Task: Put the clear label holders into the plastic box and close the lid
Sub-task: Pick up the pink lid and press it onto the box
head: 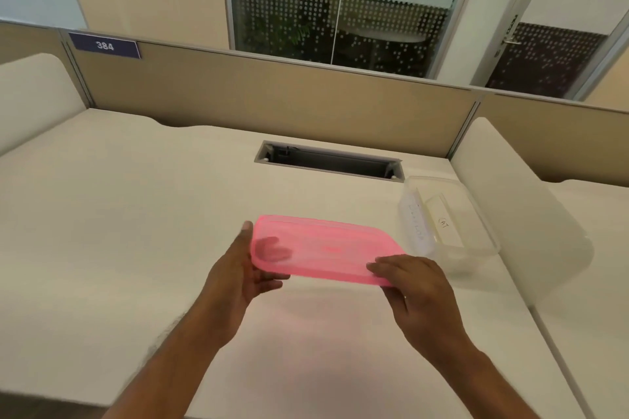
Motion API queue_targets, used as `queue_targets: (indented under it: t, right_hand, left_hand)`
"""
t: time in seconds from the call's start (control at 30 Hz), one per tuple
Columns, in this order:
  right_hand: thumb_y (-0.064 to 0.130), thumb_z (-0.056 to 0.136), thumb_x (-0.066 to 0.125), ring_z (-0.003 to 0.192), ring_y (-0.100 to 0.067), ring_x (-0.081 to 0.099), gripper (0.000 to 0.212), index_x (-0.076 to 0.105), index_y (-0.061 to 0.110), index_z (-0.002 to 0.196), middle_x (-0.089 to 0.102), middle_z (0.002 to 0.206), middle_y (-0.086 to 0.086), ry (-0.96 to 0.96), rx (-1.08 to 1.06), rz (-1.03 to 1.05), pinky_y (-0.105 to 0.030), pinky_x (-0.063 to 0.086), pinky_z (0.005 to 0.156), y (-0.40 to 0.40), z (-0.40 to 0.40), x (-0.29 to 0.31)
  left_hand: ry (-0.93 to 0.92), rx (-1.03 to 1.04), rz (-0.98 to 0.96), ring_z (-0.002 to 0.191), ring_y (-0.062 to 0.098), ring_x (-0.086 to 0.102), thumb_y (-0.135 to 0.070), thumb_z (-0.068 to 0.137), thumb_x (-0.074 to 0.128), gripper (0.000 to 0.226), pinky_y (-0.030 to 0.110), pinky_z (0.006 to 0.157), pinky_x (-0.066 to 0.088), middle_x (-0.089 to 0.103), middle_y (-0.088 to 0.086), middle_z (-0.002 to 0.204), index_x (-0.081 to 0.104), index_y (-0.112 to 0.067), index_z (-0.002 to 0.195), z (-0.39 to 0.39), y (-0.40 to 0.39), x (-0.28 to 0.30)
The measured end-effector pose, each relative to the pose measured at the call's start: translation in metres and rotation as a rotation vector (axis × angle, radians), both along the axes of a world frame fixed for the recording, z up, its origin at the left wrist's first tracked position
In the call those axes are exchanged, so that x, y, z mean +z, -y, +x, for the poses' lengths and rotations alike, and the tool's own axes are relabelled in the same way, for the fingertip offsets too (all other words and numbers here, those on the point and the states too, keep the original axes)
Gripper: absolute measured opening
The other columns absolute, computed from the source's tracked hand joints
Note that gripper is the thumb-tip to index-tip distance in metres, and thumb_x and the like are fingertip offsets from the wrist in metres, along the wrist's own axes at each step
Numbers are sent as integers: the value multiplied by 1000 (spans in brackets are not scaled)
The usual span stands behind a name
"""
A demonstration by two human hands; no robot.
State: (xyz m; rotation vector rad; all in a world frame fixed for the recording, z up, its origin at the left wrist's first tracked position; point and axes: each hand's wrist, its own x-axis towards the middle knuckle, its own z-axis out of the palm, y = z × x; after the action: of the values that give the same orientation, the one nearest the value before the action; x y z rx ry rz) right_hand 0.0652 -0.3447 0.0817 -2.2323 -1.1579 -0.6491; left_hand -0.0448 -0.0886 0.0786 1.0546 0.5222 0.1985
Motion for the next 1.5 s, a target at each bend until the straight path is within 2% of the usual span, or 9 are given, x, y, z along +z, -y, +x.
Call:
queue_targets:
  t: [0.2,0.3,0.47,0.67,0.93,1.03,1.17,1.33,1.5]
  right_hand:
    - [10,84,73,78,-1,64,23,72,32,89,71,82,13,-525,-1,378,-13,47,74,17,25,3]
    - [22,81,74,81,-12,69,7,75,25,88,75,81,0,-883,34,596,-20,53,76,18,37,8]
    - [24,78,67,86,-33,73,28,71,9,102,76,94,-15,-1307,122,789,-31,59,66,27,55,9]
    - [19,81,64,86,-36,73,30,66,4,106,74,98,-20,-1533,178,890,-31,60,61,44,79,1]
    - [25,91,64,60,-7,66,34,52,25,124,68,97,-11,-1161,-147,703,-20,50,50,77,120,-8]
    - [31,91,64,77,-14,66,42,46,36,128,62,101,-6,-999,-188,656,-22,50,58,93,142,-13]
    - [33,91,62,103,-17,57,50,45,27,137,59,123,2,-751,-307,555,-31,50,84,110,174,-21]
    - [34,92,60,89,-23,54,51,49,13,137,58,103,-9,-496,-452,360,-38,51,82,126,207,-27]
    - [39,92,56,88,-33,59,47,53,10,129,62,96,-14,-466,-565,174,-43,51,80,134,227,-34]
  left_hand:
    - [-59,129,208,94,23,69,-59,89,51,47,35,77,53,71,7,113,63,-21,115,28,41,-12]
    - [-140,58,386,102,17,66,-59,80,60,48,36,85,55,65,-1,118,59,-28,117,40,64,-25]
    - [-106,4,439,110,10,63,-64,76,59,66,39,99,51,64,-11,120,50,-31,132,72,87,-21]
    - [35,108,365,67,12,67,-37,96,57,23,24,65,56,74,-4,84,63,-24,114,114,109,-8]
    - [9,164,279,48,10,58,-28,97,59,9,19,49,50,70,-4,64,65,-22,101,165,152,-12]
    - [-5,161,301,48,9,59,-28,98,58,8,18,49,50,71,-5,65,64,-25,101,186,174,-16]
    - [-7,121,412,71,10,69,-33,99,54,17,19,61,55,74,-5,88,63,-24,109,214,205,-24]
    - [-56,76,612,102,10,65,-43,99,50,30,30,90,54,71,-13,111,67,-25,116,251,220,-40]
    - [-92,91,741,85,-15,55,-35,102,43,30,5,71,39,57,-36,89,64,-26,122,275,232,-57]
